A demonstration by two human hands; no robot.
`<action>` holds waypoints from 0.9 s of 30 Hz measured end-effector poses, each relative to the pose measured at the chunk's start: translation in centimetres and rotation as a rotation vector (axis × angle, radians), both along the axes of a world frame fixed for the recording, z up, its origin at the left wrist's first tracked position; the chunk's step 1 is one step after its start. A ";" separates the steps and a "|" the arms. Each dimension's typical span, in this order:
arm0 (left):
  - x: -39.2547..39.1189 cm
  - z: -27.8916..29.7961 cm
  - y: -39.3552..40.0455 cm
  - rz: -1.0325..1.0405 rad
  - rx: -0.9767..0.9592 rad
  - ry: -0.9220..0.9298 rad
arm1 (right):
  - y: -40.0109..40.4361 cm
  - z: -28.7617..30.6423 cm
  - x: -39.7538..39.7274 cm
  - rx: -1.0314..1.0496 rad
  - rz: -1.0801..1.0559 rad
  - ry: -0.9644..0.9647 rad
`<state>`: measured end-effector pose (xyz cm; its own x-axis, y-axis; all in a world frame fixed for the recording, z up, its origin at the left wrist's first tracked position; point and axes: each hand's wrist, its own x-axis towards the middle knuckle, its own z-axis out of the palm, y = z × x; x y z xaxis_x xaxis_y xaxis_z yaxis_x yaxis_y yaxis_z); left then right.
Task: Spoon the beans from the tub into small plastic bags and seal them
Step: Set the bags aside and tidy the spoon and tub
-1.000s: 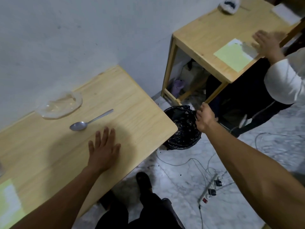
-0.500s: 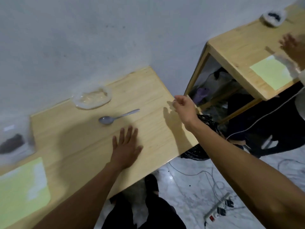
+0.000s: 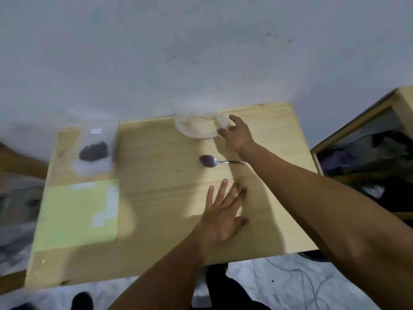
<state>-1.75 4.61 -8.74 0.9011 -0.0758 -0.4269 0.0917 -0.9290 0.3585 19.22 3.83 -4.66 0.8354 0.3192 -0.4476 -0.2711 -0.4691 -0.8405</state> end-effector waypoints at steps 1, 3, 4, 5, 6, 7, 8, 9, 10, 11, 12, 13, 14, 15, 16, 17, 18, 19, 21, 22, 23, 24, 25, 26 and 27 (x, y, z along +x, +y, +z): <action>0.0 0.0 0.1 -0.004 -0.001 0.002 | 0.6 -0.6 0.4 -0.007 -0.001 0.005; 0.0 -0.2 0.2 -0.018 0.016 -0.002 | 1.3 -1.7 1.0 -0.016 -0.021 0.010; 0.0 -0.2 0.3 -0.021 0.022 -0.008 | 1.5 -1.6 1.0 -0.014 -0.034 0.015; 0.0 -0.2 0.4 -0.020 0.021 -0.010 | 1.4 -1.3 0.9 0.003 -0.049 0.028; 0.0 -0.2 0.4 -0.016 0.017 -0.007 | 1.2 -0.8 0.7 0.037 -0.072 0.052; 0.0 -0.2 0.4 -0.006 0.012 0.001 | 0.8 -0.1 0.4 0.079 -0.102 0.086; 0.0 -0.2 0.4 0.006 0.007 0.010 | 0.2 0.4 0.2 0.125 -0.139 0.117; 0.0 -0.2 0.4 0.015 0.003 0.018 | -0.7 0.7 0.0 0.168 -0.181 0.139; 0.0 -0.2 0.4 0.019 0.005 0.023 | -1.8 0.9 -0.2 0.214 -0.226 0.149; 0.0 -0.2 0.4 0.018 0.013 0.021 | -3.0 1.2 -0.4 0.258 -0.272 0.154; 0.0 -0.3 0.4 0.013 0.023 0.017 | -4.4 1.4 -0.6 0.296 -0.321 0.155; -0.1 -0.3 0.5 0.007 0.029 0.016 | -5.9 1.7 -0.8 0.322 -0.368 0.150; -0.1 -0.3 0.5 0.006 0.032 0.019 | -7.5 1.9 -1.0 0.345 -0.417 0.145; -0.1 -0.4 0.6 0.006 0.033 0.021 | -9.2 2.1 -1.2 0.353 -0.463 0.139; -0.1 -0.4 0.6 0.008 0.031 0.022 | -11.1 2.2 -1.4 0.355 -0.514 0.125; 0.0 -0.3 0.6 0.010 0.028 0.021 | -13.0 2.5 -1.7 0.355 -0.570 0.108; 0.1 -0.4 0.6 0.009 0.029 0.023 | -14.9 2.6 -2.0 0.365 -0.631 0.090; 0.2 -0.4 0.6 0.006 0.039 0.025 | -16.9 2.8 -2.4 0.373 -0.685 0.070; 0.2 -0.5 0.4 0.001 0.078 0.010 | -20.8 3.1 -3.2 0.368 -0.774 0.024; 0.2 -0.5 0.4 0.002 0.093 -0.004 | -22.8 3.0 -3.8 0.345 -0.821 0.011; 0.1 -0.5 0.3 0.003 0.099 -0.011 | -24.6 2.9 -4.5 0.316 -0.879 0.006; 0.1 -0.4 0.3 0.004 0.100 -0.013 | -26.2 2.7 -5.1 0.303 -0.940 -0.001; 0.1 -0.4 0.3 0.005 0.098 -0.009 | -27.7 2.5 -5.9 0.279 -0.997 -0.007; 0.1 -0.4 0.3 0.005 0.095 -0.003 | -29.0 2.0 -6.5 0.258 -1.051 -0.022; 0.1 -0.4 0.2 0.005 0.093 0.004 | -30.2 1.6 -7.2 0.229 -1.104 -0.031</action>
<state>-1.64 4.85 -9.10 0.8994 -0.0318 -0.4359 0.0974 -0.9577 0.2707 12.06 -26.35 -3.07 0.7209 -0.5291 -0.4476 -0.4198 0.1805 -0.8895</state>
